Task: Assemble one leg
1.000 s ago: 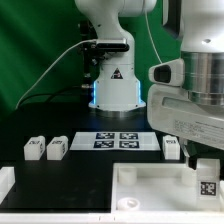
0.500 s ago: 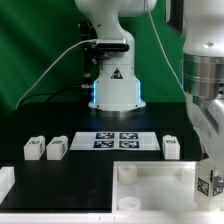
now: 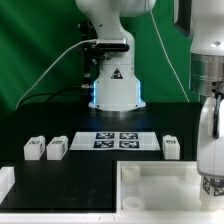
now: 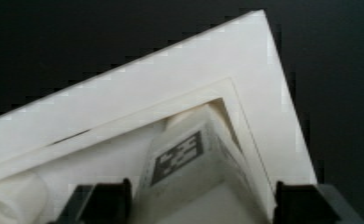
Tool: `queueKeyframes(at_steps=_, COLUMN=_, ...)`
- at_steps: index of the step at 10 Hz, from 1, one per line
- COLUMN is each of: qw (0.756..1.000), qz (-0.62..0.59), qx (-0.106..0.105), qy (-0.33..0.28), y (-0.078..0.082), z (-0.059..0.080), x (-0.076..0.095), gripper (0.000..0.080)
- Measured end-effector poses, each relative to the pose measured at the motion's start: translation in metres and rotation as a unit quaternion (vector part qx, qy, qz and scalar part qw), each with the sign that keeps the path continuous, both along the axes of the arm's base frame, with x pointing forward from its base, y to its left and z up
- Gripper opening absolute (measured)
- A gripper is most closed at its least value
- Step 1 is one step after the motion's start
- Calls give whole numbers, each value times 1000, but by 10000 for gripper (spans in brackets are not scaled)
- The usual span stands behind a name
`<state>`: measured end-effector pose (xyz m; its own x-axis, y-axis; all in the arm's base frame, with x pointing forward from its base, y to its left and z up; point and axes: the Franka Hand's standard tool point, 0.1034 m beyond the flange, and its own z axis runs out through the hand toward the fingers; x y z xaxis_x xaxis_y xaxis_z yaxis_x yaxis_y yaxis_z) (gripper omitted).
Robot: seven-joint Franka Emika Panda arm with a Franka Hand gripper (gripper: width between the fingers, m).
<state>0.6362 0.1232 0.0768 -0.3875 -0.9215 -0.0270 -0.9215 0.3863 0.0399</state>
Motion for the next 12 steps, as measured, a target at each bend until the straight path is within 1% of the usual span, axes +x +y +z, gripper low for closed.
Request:
queueKeyframes(at_steps=2, qw=1000, qz=-14, qx=6, qy=-1, y=-1, z=0, x=0, gripper=392)
queueKeyframes(at_steps=5, qw=1000, qz=24, qx=6, qy=-2, y=-1, z=0, x=-1, gripper=393)
queueKeyframes(at_steps=6, qw=999, qz=36, qx=5, qy=-3, y=-2, z=-1, x=-1, gripper=558)
queueKeyframes(at_steps=7, qw=998, qz=58, qx=6, qy=-4, y=-1, z=-1, x=-1, gripper=630)
queueKeyframes(at_steps=8, qw=994, qz=112, qx=8, qy=-8, y=-1, z=-1, x=-4, gripper=644)
queueKeyframes(at_steps=9, qw=984, qz=178, qx=8, qy=-14, y=-3, z=-1, x=-9, gripper=644)
queueKeyframes(at_steps=10, qw=962, qz=271, qx=5, qy=-17, y=-5, z=0, x=-10, gripper=644)
queueKeyframes(at_steps=11, qw=951, qz=310, qx=4, qy=-19, y=-6, z=-1, x=-10, gripper=649)
queueKeyframes(at_steps=12, qw=931, qz=366, qx=3, qy=-20, y=-8, z=-1, x=-10, gripper=649)
